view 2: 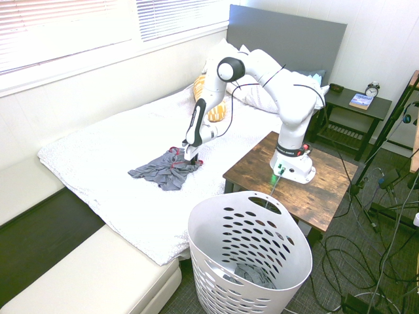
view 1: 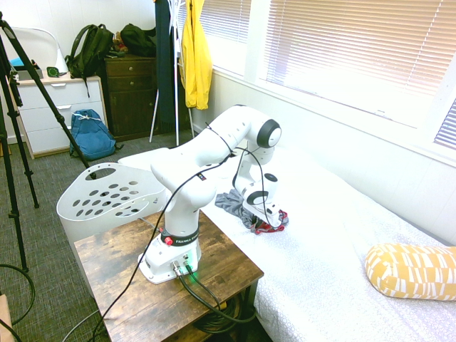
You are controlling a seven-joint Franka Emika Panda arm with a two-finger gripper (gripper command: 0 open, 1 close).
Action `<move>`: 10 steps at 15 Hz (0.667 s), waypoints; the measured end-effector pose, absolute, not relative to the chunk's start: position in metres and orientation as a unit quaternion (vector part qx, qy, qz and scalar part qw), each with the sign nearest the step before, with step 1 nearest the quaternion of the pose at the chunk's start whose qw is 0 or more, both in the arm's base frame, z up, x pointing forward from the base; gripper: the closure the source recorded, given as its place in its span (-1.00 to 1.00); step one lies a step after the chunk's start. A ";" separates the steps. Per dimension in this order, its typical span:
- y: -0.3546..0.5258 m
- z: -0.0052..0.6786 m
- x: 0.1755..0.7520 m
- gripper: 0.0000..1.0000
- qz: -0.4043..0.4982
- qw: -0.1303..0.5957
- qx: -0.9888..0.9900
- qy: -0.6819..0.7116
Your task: Put my clothes in the laundry bag
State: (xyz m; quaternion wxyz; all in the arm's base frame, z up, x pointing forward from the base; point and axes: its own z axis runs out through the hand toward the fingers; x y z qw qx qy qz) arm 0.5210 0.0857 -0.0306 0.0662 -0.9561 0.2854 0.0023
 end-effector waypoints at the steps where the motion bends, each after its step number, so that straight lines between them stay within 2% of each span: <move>1: 0.085 -0.025 0.522 1.00 0.000 0.067 -0.956 0.285; 5: 0.090 0.036 0.531 1.00 -0.026 0.075 -0.958 0.276; 10: 0.123 0.166 0.537 1.00 -0.072 0.084 -0.961 0.252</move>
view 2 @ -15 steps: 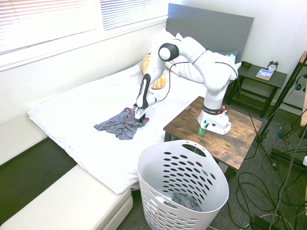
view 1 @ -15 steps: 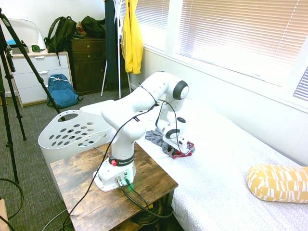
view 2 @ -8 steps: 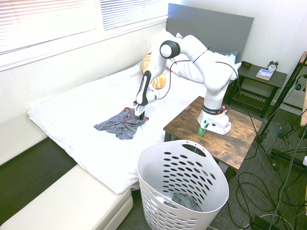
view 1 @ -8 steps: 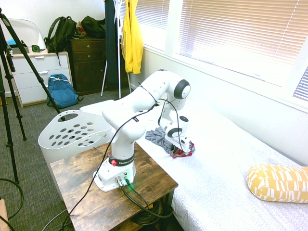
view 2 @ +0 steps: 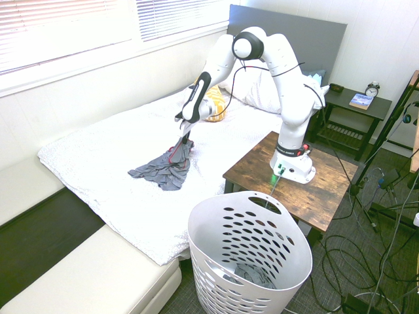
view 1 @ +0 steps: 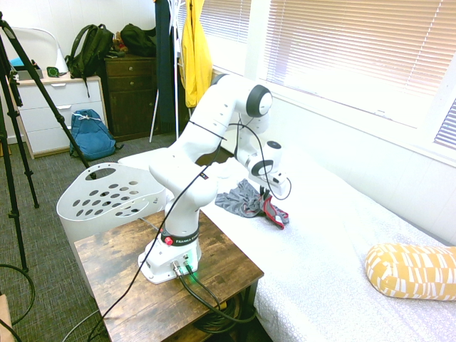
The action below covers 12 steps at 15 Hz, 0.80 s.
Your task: Put my clothes in the laundry bag
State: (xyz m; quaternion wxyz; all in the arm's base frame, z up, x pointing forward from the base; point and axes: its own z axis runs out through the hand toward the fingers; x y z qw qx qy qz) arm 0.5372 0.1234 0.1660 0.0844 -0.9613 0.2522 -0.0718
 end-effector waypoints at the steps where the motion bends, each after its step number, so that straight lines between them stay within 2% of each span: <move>1: 0.137 0.195 0.535 1.00 -0.078 0.085 -0.962 0.246; 7: 0.236 0.389 0.485 1.00 -0.091 0.083 -0.976 0.182; 10: 0.277 0.500 0.419 1.00 -0.096 0.079 -0.983 0.136; 12: 0.300 0.558 0.349 1.00 -0.096 0.074 -0.988 0.100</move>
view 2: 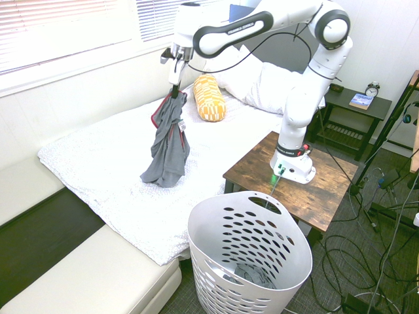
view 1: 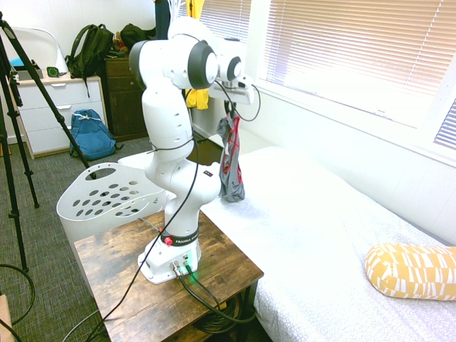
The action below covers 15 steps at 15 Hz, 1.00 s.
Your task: Put my clothes in the laundry bag
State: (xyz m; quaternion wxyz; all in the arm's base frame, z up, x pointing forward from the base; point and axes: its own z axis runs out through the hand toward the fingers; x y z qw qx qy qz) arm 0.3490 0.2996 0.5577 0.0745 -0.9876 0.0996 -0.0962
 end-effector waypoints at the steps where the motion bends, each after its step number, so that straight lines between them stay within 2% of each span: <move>1: 0.309 0.576 0.311 1.00 -0.091 0.070 -0.990 0.081; 4: 0.339 0.583 0.201 1.00 -0.072 0.048 -0.996 0.020; 10: 0.385 0.554 0.032 1.00 -0.018 0.036 -0.997 -0.070; 15: 0.419 0.518 -0.069 1.00 0.019 0.029 -0.992 -0.123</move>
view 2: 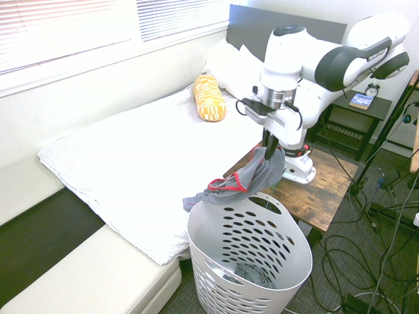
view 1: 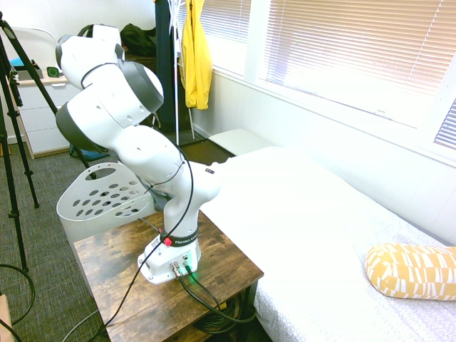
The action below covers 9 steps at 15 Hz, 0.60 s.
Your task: Put my clothes in the laundry bag
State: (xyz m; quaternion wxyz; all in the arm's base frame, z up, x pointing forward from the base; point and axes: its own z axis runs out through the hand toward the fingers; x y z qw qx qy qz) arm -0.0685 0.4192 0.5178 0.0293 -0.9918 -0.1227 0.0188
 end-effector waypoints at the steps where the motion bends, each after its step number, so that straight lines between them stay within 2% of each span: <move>1: 0.431 0.505 -0.082 1.00 0.028 0.025 -0.991 -0.130; 5: 0.479 0.432 -0.109 1.00 0.068 -0.001 -0.988 -0.140; 9: 0.470 0.330 -0.107 1.00 0.097 -0.046 -0.987 -0.116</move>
